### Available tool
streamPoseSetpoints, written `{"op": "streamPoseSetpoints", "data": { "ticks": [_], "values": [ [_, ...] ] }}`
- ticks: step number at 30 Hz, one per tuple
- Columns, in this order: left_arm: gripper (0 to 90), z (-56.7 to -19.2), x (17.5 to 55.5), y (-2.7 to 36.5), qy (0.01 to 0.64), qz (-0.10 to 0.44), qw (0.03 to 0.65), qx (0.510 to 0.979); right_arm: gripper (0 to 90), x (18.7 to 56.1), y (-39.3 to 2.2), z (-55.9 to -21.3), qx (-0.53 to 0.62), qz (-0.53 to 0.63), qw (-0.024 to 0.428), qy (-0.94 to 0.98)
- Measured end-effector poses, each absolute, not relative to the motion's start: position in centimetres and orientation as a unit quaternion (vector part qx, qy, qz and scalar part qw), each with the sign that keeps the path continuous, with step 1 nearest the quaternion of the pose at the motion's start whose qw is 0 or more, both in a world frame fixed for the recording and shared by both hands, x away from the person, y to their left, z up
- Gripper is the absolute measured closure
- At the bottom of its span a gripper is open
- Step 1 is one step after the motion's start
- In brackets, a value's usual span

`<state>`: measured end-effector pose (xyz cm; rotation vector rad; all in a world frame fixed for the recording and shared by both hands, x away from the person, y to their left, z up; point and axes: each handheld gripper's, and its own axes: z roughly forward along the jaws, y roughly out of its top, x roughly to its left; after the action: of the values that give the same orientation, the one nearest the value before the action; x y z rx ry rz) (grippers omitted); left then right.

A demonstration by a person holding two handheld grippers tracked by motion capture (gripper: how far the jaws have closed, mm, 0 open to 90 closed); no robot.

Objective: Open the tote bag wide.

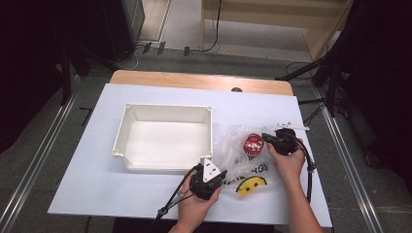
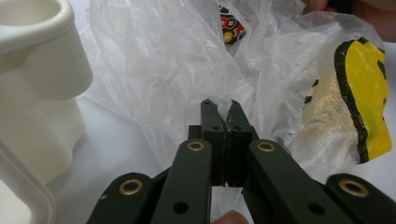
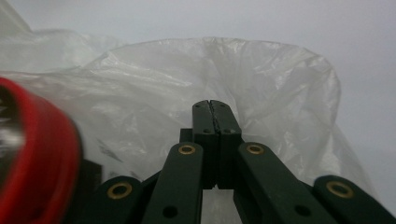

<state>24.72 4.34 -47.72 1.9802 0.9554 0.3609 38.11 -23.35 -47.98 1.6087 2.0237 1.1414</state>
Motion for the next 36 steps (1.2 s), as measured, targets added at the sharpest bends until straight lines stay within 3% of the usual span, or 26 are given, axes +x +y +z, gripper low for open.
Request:
{"op": "streamPoseSetpoints", "data": {
  "ticks": [11, 21, 27, 31, 36],
  "values": [
    [85.4, -47.7, 24.6, 4.4, 0.382, 0.150, 0.445, 0.796, 85.1, 31.2, -23.6, -44.7, 0.530, 0.476, 0.210, 0.670],
    [89.1, -47.7, 24.7, 4.5, 0.385, 0.146, 0.443, 0.796, 85.3, 29.3, -23.6, -48.8, 0.556, 0.410, 0.189, 0.698],
    [90.0, -47.7, 24.8, 4.6, 0.391, 0.143, 0.445, 0.793, 89.2, 28.7, -25.2, -48.9, 0.572, 0.365, 0.222, 0.700],
    [90.0, -47.7, 24.8, 4.6, 0.390, 0.142, 0.446, 0.793, 87.2, 27.9, -26.1, -47.9, 0.580, 0.405, 0.218, 0.673],
    [89.8, -47.6, 24.6, 4.7, 0.388, 0.147, 0.450, 0.791, 86.6, 25.9, -23.3, -44.6, 0.521, 0.474, 0.232, 0.670]
  ]
}}
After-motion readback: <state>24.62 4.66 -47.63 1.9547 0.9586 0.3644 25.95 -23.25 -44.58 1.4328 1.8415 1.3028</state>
